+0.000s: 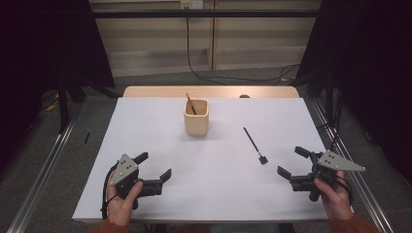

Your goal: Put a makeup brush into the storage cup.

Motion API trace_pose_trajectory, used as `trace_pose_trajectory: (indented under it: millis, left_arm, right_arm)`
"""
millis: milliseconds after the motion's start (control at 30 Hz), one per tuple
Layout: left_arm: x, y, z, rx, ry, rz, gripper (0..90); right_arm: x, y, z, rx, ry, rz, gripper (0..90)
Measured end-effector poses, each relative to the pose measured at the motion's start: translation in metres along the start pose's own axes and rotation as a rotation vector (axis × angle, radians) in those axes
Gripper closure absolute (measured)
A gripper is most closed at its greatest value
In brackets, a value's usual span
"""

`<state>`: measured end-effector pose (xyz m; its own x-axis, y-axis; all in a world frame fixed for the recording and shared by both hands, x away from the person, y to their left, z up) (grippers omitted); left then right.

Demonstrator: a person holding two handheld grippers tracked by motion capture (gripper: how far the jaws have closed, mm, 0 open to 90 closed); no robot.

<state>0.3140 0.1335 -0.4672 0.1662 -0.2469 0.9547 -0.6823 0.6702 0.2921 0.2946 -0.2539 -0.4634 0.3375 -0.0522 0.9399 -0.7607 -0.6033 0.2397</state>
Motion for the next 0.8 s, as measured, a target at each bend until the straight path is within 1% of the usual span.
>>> trace_pose_trajectory:
  millis: [33, 100, 133, 167, 200, 233, 300, 367, 433, 500, 533, 600, 633, 667, 700, 733, 800]
  left_arm:
    - [0.0, 0.0, 0.0, -0.001, 0.001, -0.001, 1.1]
    - [0.001, 0.0, 0.002, -0.014, 0.025, 0.007, 1.2]
    - [0.0, 0.0, 0.002, -0.005, 0.023, -0.002, 1.2]
    - [-0.001, 0.0, 0.002, 0.004, 0.009, -0.008, 1.2]
    - [0.0, -0.001, 0.003, -0.007, 0.0, -0.01, 1.2]
    - [0.0, -0.001, 0.004, -0.012, 0.0, -0.009, 1.2]
    - [0.0, -0.001, 0.004, -0.006, -0.007, -0.004, 1.2]
    - [0.0, 0.0, 0.003, -0.004, 0.005, -0.004, 1.2]
    - [0.0, 0.0, 0.001, 0.002, 0.007, -0.001, 1.2]
    - [-0.001, 0.001, 0.0, 0.004, 0.008, -0.004, 1.1]
    - [0.0, 0.001, 0.001, 0.004, 0.006, -0.005, 1.1]
    - [0.002, 0.002, 0.004, -0.018, 0.003, -0.003, 1.1]
    - [0.004, 0.002, 0.006, -0.019, 0.001, 0.004, 1.1]
    - [0.006, 0.003, 0.007, -0.019, -0.011, 0.011, 1.1]
    - [0.006, 0.003, 0.007, -0.021, -0.016, 0.009, 1.1]
    - [0.005, 0.003, 0.008, -0.024, -0.017, 0.007, 1.1]
    - [0.003, 0.002, 0.009, -0.029, -0.014, 0.001, 1.1]
  right_arm:
    - [0.002, -0.002, 0.002, -0.006, -0.001, 0.004, 0.4]
    - [0.007, -0.005, 0.003, -0.013, 0.008, 0.008, 0.6]
    - [0.009, -0.007, 0.004, -0.02, 0.015, 0.014, 1.1]
    - [0.011, -0.009, 0.005, -0.02, 0.015, 0.013, 1.1]
    - [0.013, -0.012, 0.006, -0.02, 0.011, 0.012, 1.1]
    - [0.014, -0.015, 0.007, -0.017, 0.012, 0.004, 1.1]
    - [0.016, -0.019, 0.008, -0.017, 0.015, 0.004, 1.1]
    - [0.02, -0.024, 0.009, -0.017, 0.017, 0.005, 1.1]
    - [0.024, -0.029, 0.01, -0.014, 0.013, 0.014, 1.1]
    - [0.028, -0.034, 0.011, -0.015, 0.02, 0.013, 1.1]
    - [0.03, -0.037, 0.011, -0.013, 0.018, 0.013, 1.1]
    - [0.032, -0.041, 0.013, -0.016, 0.025, 0.006, 1.2]
    - [0.034, -0.043, 0.014, -0.022, 0.024, 0.009, 1.7]
    - [0.035, -0.045, 0.014, -0.018, 0.018, 0.015, 1.7]
    - [0.035, -0.047, 0.015, -0.022, 0.016, 0.005, 1.6]
    - [0.036, -0.048, 0.015, -0.023, 0.022, 0.004, 1.8]
    - [0.039, -0.051, 0.016, -0.026, 0.019, 0.004, 2.0]
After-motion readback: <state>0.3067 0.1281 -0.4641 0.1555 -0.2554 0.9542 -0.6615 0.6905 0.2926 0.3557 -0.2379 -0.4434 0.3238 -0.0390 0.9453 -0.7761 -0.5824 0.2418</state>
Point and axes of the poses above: each handheld gripper's, and its own axes: y roughly backward along the jaws, x roughly out of its top, z roughly to its right, the point moved 10 cm from there along -y, roughly forward along the jaws, and after that the axes turned 9 degrees about -y, right-handed, at the moved point
